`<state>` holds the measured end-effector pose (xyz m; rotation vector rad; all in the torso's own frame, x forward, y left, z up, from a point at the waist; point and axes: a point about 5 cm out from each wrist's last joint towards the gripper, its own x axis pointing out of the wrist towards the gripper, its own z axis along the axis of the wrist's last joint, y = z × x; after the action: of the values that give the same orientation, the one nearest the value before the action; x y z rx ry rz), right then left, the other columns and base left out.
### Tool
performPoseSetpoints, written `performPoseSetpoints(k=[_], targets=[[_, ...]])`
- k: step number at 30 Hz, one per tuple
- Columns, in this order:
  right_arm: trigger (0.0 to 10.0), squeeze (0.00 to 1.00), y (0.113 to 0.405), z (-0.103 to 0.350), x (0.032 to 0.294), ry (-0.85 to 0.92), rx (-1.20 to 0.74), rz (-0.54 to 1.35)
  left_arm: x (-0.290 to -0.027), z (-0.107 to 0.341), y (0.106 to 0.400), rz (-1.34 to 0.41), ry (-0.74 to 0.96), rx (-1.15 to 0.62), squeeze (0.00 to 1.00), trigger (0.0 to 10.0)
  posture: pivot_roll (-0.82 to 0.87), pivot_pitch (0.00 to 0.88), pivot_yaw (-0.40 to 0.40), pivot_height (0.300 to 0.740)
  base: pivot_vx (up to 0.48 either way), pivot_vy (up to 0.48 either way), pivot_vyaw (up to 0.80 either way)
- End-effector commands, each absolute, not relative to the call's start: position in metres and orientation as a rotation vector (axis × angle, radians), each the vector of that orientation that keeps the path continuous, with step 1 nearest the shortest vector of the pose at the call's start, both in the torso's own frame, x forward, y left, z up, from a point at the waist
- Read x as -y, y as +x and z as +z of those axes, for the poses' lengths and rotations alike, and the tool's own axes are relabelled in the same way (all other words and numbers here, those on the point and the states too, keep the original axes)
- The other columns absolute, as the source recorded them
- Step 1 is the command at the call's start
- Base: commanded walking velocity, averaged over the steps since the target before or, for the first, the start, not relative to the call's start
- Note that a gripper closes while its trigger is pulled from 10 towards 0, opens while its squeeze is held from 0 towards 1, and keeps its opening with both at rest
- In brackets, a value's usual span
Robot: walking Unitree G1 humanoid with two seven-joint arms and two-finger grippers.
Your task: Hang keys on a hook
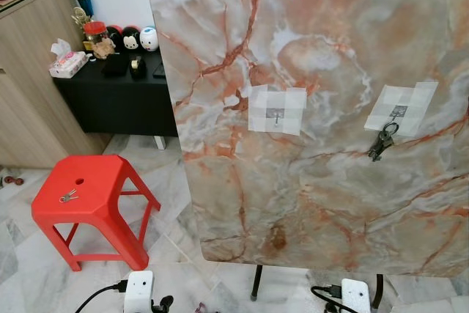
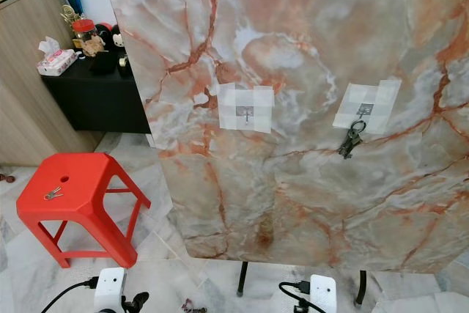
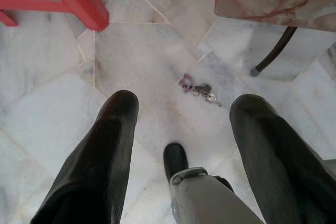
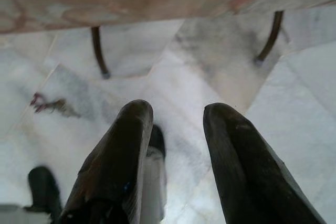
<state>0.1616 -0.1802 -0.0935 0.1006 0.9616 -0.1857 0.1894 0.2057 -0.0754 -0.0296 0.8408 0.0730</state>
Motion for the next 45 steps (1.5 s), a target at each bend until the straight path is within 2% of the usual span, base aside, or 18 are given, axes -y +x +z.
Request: performPoseSetpoints(k=[1, 10, 45], targets=[[10.0, 0.0, 0.1582, -0.0951, 0.1811, 0.101, -0.979, -0.196, -0.2094, -0.0768, 0.186, 0.086, -0.027, -0.859, 0.0, 10.0, -0.01, 0.0, 0.029, 0.74, 0.0, 0.0, 0.0], [10.0, 0.0, 0.1568, -0.0967, 0.1721, 0.106, -0.992, -0.172, -0.2088, -0.0762, 0.1875, 0.083, -0.029, -0.856, 0.0, 10.0, -0.01, 0.0, 0.031, 0.74, 0.0, 0.292, 0.0], [10.0, 0.0, 0.1595, -0.0949, 0.1792, 0.089, -0.981, -0.202, -0.208, -0.0764, 0.1873, 0.082, -0.043, -0.854, 0.0, 10.0, -0.01, 0.0, 0.025, 0.74, 0.0, 0.373, 0.0]])
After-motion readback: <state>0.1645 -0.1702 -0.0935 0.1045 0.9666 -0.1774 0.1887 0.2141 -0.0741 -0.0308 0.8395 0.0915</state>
